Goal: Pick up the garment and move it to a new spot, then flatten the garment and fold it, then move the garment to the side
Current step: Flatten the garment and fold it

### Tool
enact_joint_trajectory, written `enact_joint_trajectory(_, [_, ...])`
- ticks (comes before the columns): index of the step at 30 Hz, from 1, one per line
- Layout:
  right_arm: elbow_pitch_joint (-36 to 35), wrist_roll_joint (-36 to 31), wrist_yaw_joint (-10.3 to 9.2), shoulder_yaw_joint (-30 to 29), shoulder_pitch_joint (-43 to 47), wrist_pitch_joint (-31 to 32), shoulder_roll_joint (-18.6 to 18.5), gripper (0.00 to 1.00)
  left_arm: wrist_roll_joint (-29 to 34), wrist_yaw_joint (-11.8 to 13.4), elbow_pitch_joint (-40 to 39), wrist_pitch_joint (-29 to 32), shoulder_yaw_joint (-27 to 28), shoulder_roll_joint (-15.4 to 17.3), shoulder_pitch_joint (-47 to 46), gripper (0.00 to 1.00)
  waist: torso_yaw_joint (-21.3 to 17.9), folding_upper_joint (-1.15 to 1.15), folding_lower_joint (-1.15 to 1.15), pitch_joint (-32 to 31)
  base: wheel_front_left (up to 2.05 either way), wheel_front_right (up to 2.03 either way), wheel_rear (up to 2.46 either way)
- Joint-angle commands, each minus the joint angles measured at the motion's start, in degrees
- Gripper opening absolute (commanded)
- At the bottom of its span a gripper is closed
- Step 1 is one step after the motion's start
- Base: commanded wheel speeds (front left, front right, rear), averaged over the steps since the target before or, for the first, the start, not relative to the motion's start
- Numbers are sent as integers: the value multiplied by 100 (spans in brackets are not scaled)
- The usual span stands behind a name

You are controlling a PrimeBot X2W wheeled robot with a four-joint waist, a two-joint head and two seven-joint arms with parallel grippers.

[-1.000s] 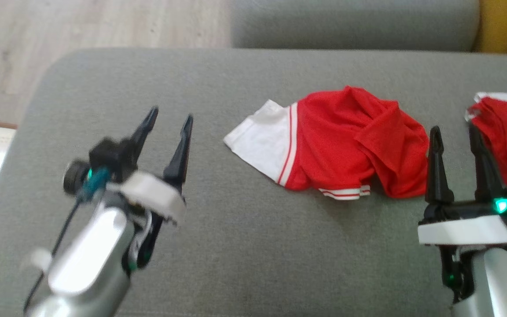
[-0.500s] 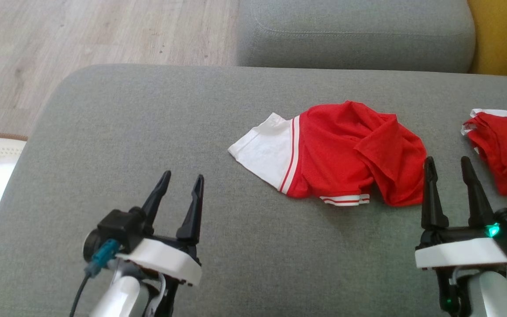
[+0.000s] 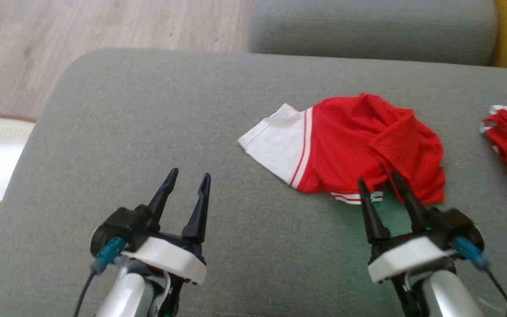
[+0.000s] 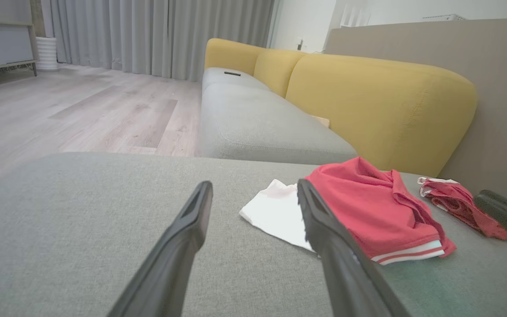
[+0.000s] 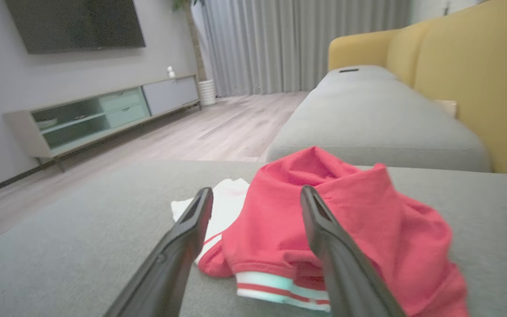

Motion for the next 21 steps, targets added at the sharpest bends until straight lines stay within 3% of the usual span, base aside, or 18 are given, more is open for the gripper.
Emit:
enact_joint_trajectory(1, [-48,-118,-5,187,-433,103,-24,100,62,-50,-137,-44,268,-40,-260,100,125,0,0,130,0,0,0])
enact_joint_trajectory(8, [841,-893,-5,78,-969,701,-24,100,164,-220,13,-45,326,-231,-401,100,538,0,0,461,0,0,0])
enact_joint_trajectory(14, [1511,-1329,-5,-379,-1301,925,-24,100,194,-309,82,-45,377,-304,-448,100,820,0,0,620,0,0,0])
enact_joint_trajectory(15, [1593,-1337,-5,-474,-1349,911,-24,68,195,-320,91,-45,376,-311,-455,100,854,0,0,630,0,0,0])
enact_joint_trajectory(16, [1661,-1319,-5,-528,-1394,873,-24,0,197,-332,100,-45,368,-316,-462,100,889,0,0,637,0,0,0])
enact_joint_trajectory(21, [1812,-606,-5,-231,-1622,546,-24,0,191,-365,153,-45,352,-331,-449,100,978,0,0,581,0,0,0])
